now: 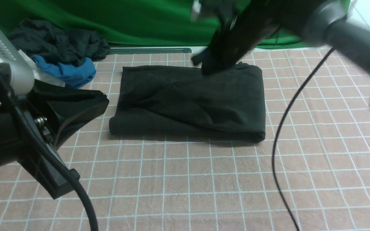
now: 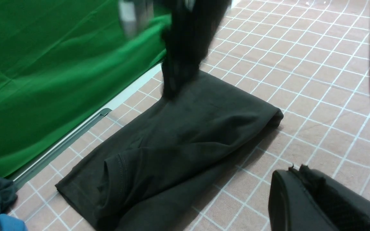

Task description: Fold a long-sleeved shirt over a pink coffee tablecloth.

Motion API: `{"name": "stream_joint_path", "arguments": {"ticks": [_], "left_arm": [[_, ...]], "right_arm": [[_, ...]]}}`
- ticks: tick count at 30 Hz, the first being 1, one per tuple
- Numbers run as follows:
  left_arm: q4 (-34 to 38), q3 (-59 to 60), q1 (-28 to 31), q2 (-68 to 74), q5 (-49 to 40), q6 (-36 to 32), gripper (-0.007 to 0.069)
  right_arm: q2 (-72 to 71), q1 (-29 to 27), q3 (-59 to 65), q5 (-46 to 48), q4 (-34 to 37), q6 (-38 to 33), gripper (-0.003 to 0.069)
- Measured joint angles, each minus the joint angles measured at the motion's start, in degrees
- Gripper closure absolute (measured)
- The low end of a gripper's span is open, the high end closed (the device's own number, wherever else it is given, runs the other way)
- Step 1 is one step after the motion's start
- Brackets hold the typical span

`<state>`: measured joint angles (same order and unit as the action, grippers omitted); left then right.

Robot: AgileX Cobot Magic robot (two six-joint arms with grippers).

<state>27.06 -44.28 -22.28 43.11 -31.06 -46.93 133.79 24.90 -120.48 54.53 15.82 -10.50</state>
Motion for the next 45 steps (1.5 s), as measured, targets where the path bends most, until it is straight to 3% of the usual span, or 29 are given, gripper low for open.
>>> {"name": "stream_joint_path", "arguments": {"ticks": [7, 18, 28, 36, 45], "left_arm": [[0.0, 0.0, 0.0, 0.0, 0.0, 0.3, 0.0608], [0.0, 0.0, 0.0, 0.0, -0.04, 0.38, 0.0608], [-0.36, 0.0, 0.0, 0.0, -0.3, 0.38, 0.0608], [-0.58, 0.0, 0.0, 0.0, 0.24, 0.38, 0.0608], [-0.41, 0.0, 0.0, 0.0, 0.68, 0.38, 0.0608]], "right_arm": [[2.68, 4.96, 0.27, 3.04, 0.79, -1.28, 0.064], [1.69, 11.73, 0.27, 2.89, 13.22, -6.94, 0.0641], [-1.17, 11.15, 0.27, 3.34, 13.83, -7.93, 0.0638], [-2.4, 9.3, -0.21, -15.99, 13.23, -6.62, 0.0638], [5.88, 15.45, 0.14, -12.88, 14.06, -6.49, 0.0638]]}}
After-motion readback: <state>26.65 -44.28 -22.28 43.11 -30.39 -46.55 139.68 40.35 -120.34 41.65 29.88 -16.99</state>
